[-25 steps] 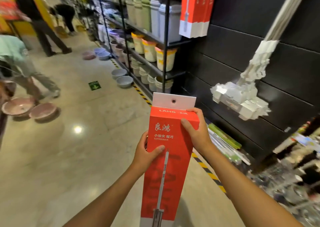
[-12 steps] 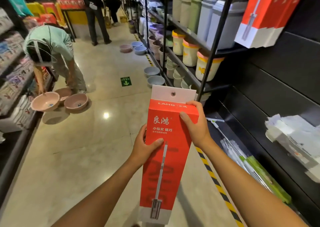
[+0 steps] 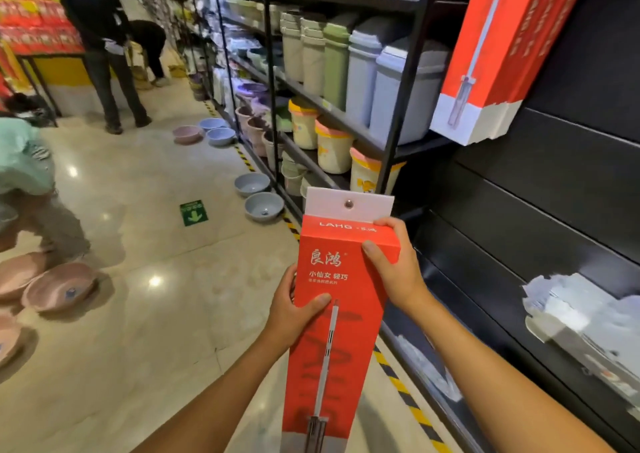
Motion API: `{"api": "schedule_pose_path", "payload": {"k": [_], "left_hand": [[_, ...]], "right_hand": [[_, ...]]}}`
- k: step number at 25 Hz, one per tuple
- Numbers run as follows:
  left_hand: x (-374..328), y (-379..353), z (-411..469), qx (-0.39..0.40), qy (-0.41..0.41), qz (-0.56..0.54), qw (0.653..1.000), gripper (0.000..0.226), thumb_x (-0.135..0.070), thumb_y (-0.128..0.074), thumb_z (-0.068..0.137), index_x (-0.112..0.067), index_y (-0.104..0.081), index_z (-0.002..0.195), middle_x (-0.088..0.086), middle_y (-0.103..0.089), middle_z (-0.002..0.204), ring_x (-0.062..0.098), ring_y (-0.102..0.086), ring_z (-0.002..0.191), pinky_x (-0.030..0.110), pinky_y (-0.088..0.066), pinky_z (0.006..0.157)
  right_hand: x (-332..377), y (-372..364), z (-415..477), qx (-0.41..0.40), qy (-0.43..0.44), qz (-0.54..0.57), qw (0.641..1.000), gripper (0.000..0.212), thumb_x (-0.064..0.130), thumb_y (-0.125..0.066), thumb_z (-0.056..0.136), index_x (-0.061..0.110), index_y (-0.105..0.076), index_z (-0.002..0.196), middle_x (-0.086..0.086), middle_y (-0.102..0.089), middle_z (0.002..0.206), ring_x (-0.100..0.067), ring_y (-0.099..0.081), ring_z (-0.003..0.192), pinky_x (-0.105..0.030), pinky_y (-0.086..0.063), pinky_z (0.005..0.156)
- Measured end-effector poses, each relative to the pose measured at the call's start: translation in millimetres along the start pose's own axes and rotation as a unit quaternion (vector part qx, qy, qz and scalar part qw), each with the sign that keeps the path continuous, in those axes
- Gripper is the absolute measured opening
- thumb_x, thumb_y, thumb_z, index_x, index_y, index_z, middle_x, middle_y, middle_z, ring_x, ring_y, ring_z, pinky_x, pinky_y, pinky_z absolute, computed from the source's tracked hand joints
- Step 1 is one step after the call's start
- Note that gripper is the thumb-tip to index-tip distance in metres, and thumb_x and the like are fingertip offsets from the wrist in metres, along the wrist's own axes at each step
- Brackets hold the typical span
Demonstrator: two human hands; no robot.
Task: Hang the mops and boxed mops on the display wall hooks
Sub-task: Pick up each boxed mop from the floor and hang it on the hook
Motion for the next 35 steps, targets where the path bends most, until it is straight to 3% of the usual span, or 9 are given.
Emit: {"api": "schedule_pose_path", "payload": {"k": [5, 10, 13, 16, 21, 25, 28, 33, 35], "left_hand": [[-1.1, -56.8, 104.8, 0.075, 0.000, -0.017, 0.997, 0.081, -0.049, -0.087, 0.067, -0.024, -0.057, 0.137, -0.004, -0.075, 0.123, 0.017, -0.074, 0.112, 0.041, -0.060, 0.096], [4.3, -143.0, 208.3, 0.150, -0.010, -0.024, 0.988, 0.076, -0.048, -0.086, 0.067, -0.029, -0.056, 0.134, -0.011, -0.076, 0.120, 0.012, -0.074, 0.110, 0.032, -0.061, 0.093], [-4.2, -194.1, 267.8, 0.174, -0.004, -0.031, 0.984, 0.083, -0.047, -0.087, 0.066, -0.024, -0.054, 0.138, -0.005, -0.076, 0.121, 0.013, -0.074, 0.111, 0.031, -0.060, 0.092], [-19.6, -238.2, 326.3, 0.180, -0.027, -0.026, 0.983, 0.085, -0.049, -0.087, 0.066, -0.021, -0.054, 0.140, -0.001, -0.075, 0.123, 0.015, -0.073, 0.112, 0.035, -0.059, 0.095], [-51.8, -283.9, 394.2, 0.186, -0.069, -0.044, 0.979, 0.080, -0.050, -0.084, 0.068, -0.020, -0.055, 0.137, -0.003, -0.073, 0.122, 0.009, -0.073, 0.109, 0.018, -0.056, 0.085], [-75.2, -300.7, 441.0, 0.200, -0.090, -0.063, 0.973, 0.084, -0.061, -0.087, 0.066, -0.022, -0.058, 0.134, -0.001, -0.075, 0.122, 0.014, -0.073, 0.111, 0.030, -0.058, 0.092], [-100.0, -307.8, 472.8, 0.216, -0.114, -0.082, 0.966, 0.078, -0.057, -0.084, 0.069, -0.023, -0.059, 0.134, 0.001, -0.075, 0.124, 0.019, -0.073, 0.113, 0.042, -0.058, 0.098], [-164.7, -313.3, 518.8, 0.248, -0.153, -0.121, 0.949, 0.075, -0.057, -0.082, 0.070, -0.021, -0.060, 0.132, 0.003, -0.075, 0.123, 0.021, -0.074, 0.112, 0.044, -0.060, 0.097], [-193.3, -313.6, 536.0, 0.258, -0.170, -0.140, 0.941, 0.076, -0.058, -0.083, 0.070, -0.022, -0.060, 0.133, 0.004, -0.075, 0.124, 0.024, -0.074, 0.112, 0.046, -0.059, 0.097]], "right_hand": [[-31.9, 50.4, 68.3, -0.077, -0.020, -0.027, 0.996, 0.058, 0.067, -0.069, 0.081, 0.036, -0.048, 0.125, 0.010, -0.069, 0.111, -0.016, -0.073, 0.100, -0.054, -0.060, 0.087], [-73.7, 121.6, 139.5, -0.143, -0.027, -0.051, 0.988, 0.054, 0.064, -0.068, 0.081, 0.035, -0.049, 0.123, 0.019, -0.070, 0.106, -0.010, -0.072, 0.095, -0.047, -0.060, 0.087], [-84.5, 169.3, 191.7, -0.163, -0.027, -0.070, 0.984, 0.054, 0.065, -0.066, 0.080, 0.036, -0.050, 0.122, 0.020, -0.070, 0.102, -0.004, -0.070, 0.093, -0.034, -0.057, 0.085], [-91.6, 211.6, 246.3, -0.177, -0.016, -0.089, 0.980, 0.055, 0.066, -0.066, 0.080, 0.034, -0.050, 0.122, 0.015, -0.069, 0.105, -0.005, -0.070, 0.095, -0.035, -0.057, 0.087], [-81.8, 253.0, 315.9, -0.192, 0.009, -0.111, 0.975, 0.052, 0.065, -0.066, 0.081, 0.036, -0.049, 0.121, 0.016, -0.068, 0.106, -0.001, -0.069, 0.096, -0.024, -0.055, 0.083], [-59.5, 269.2, 356.3, -0.206, 0.020, -0.137, 0.969, 0.052, 0.070, -0.062, 0.079, 0.039, -0.049, 0.119, 0.016, -0.068, 0.107, 0.004, -0.068, 0.095, -0.015, -0.051, 0.080], [-34.7, 276.6, 383.3, -0.226, 0.032, -0.156, 0.961, 0.055, 0.071, -0.062, 0.079, 0.037, -0.050, 0.120, 0.014, -0.069, 0.108, 0.004, -0.068, 0.094, -0.017, -0.051, 0.079], [25.9, 286.6, 428.6, -0.260, 0.063, -0.185, 0.946, 0.052, 0.064, -0.063, 0.083, 0.029, -0.052, 0.121, 0.015, -0.067, 0.101, 0.011, -0.066, 0.087, -0.012, -0.050, 0.074], [53.6, 289.9, 446.7, -0.270, 0.081, -0.196, 0.939, 0.052, 0.065, -0.063, 0.083, 0.030, -0.052, 0.120, 0.013, -0.068, 0.103, 0.007, -0.068, 0.089, -0.018, -0.054, 0.079]]}}
Point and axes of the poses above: each hand's wrist, its own z-axis towards the middle knuckle, its own y-axis out of the back of the hand, x = y × z, the point moved 2 cm from there along z, towards the middle knuckle
